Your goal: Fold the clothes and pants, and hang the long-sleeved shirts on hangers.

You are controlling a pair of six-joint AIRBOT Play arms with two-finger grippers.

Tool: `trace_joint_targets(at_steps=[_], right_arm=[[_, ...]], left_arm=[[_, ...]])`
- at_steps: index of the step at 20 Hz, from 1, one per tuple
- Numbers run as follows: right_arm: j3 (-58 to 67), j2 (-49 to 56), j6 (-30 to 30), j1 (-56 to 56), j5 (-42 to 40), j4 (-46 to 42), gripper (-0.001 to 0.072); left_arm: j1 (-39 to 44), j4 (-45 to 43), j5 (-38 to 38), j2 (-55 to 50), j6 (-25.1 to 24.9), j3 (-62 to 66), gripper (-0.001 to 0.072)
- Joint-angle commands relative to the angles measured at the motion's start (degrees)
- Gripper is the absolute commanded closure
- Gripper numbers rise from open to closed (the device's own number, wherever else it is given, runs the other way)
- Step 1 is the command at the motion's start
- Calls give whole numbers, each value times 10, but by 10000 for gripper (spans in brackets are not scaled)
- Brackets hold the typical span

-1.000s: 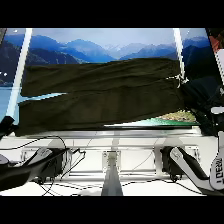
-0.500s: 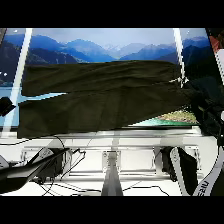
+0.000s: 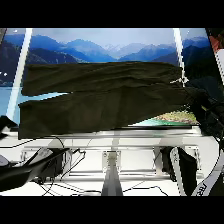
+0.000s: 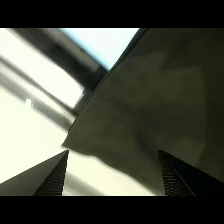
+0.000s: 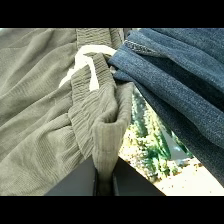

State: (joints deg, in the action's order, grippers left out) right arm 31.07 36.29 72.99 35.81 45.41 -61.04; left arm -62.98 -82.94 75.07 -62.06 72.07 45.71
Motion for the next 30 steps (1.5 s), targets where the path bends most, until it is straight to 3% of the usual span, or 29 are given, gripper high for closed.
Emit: trace_joint_targets(at_steps=[1, 5, 12, 15, 16, 17, 19, 30], right_arm=[[0, 0, 0, 0, 2, -3, 685], [0, 0, 0, 0, 2, -3, 685], [1, 0, 0, 0, 3, -2, 685], [1, 0, 0, 0, 5, -2, 685], [1, 0, 0, 0, 7, -2, 685], [1, 0, 0, 0, 10, -2, 685], [1, 0, 0, 0, 15, -2, 685], [2, -10, -1, 0, 16, -7, 686]], left_arm=[[-63, -19, 17, 0, -4, -68, 73], [-64, 38, -60, 0, -18, -129, 72], [-63, 41, -140, 0, -17, -144, 75], [-63, 41, -160, 2, -17, -143, 144], [-63, 41, -162, 1, -18, -143, 272], [-63, 41, -162, 1, -18, -143, 445], [-63, 41, -161, 1, -18, -143, 665], [-58, 57, -82, 90, -18, -101, 684]])
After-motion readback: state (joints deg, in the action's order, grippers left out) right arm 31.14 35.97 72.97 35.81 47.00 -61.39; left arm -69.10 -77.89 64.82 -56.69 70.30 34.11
